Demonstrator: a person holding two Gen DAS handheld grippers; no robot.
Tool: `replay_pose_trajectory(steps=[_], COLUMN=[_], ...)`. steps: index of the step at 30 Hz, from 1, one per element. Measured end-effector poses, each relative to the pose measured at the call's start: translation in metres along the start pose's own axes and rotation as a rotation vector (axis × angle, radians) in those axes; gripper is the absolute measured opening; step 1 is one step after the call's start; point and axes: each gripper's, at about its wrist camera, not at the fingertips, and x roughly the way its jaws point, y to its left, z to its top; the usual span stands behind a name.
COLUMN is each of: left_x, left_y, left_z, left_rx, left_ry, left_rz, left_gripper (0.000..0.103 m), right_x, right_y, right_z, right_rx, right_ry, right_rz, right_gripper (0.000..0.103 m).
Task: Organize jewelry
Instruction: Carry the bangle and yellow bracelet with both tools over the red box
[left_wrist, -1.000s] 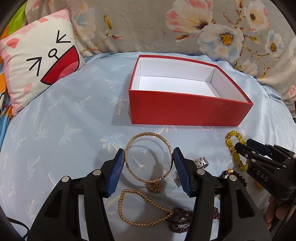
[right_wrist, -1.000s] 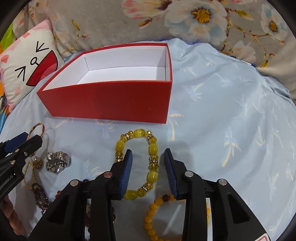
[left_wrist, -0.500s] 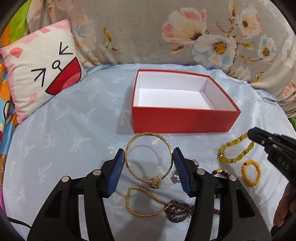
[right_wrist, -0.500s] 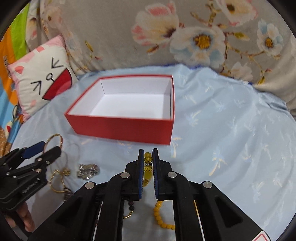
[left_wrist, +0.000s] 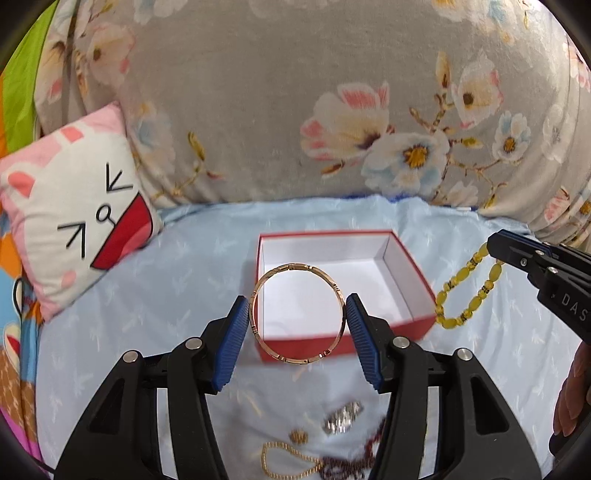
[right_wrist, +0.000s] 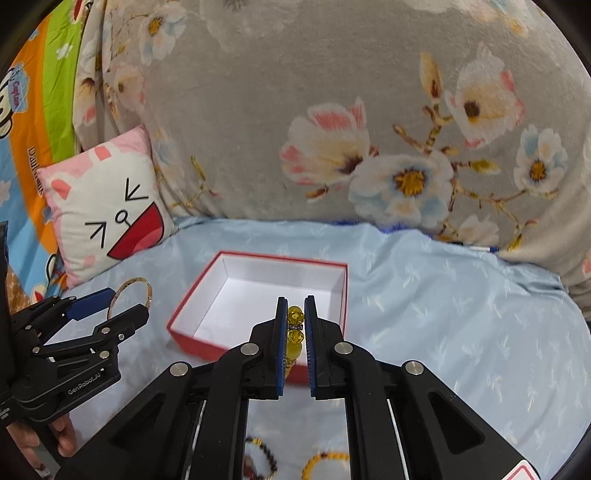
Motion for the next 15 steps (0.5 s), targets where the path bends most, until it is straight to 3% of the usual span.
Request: replay_pose_trajectory(steps=[7,15], left_x=[0.056,0.139], left_y=[-0.002,-0.008], left_z=[0.046,0.047], left_rx=[-0.003,0.033], left_ry=[0.018,0.121], left_rz=[-0.016,0.011], left_gripper=[0.052,0.052], right_x=[0.056,0.140], right_y=[-0.011,-0.004], right_z=[0.041,0.045], right_rx=[0.029,0.028], right_ry=[0.020,0.110], right_rz=[0.029,0.036], right_gripper=[0.008,0.008])
